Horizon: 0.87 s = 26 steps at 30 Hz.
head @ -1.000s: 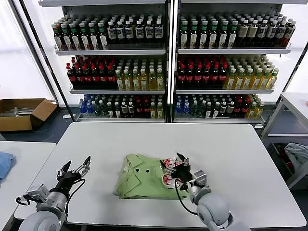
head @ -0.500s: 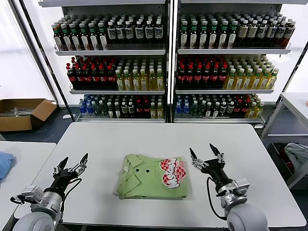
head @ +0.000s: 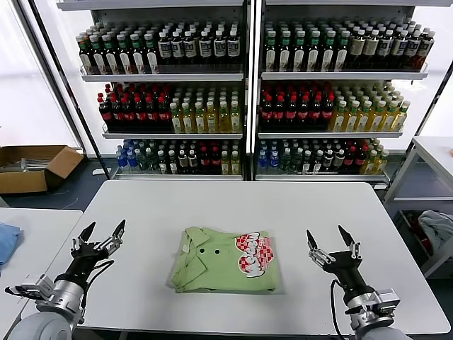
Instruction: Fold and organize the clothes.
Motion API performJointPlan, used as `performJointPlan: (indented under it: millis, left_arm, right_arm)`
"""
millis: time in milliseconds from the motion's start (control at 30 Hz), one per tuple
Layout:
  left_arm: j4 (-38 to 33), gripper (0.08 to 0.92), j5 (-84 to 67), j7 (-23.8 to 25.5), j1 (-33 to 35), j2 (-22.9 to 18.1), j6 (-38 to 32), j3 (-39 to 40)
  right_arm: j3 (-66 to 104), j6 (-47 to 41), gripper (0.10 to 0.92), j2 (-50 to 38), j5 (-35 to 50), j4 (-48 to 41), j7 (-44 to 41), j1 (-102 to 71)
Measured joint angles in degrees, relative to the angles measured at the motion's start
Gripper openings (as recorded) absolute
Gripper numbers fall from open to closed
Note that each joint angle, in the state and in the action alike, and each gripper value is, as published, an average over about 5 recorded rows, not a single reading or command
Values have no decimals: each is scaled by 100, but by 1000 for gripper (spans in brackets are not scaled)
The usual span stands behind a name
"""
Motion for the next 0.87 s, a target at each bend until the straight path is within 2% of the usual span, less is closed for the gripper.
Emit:
performJointPlan:
  millis: [500,867]
  left_arm:
    - [40,823,157,434,-63,-60,-181,-134]
    - [33,823,226,602,31,155,-309,-57]
  right_arm:
    - [514,151,823,267,-183,72,-50,-411]
    - [714,196,823,283,-145,107,-74,-509]
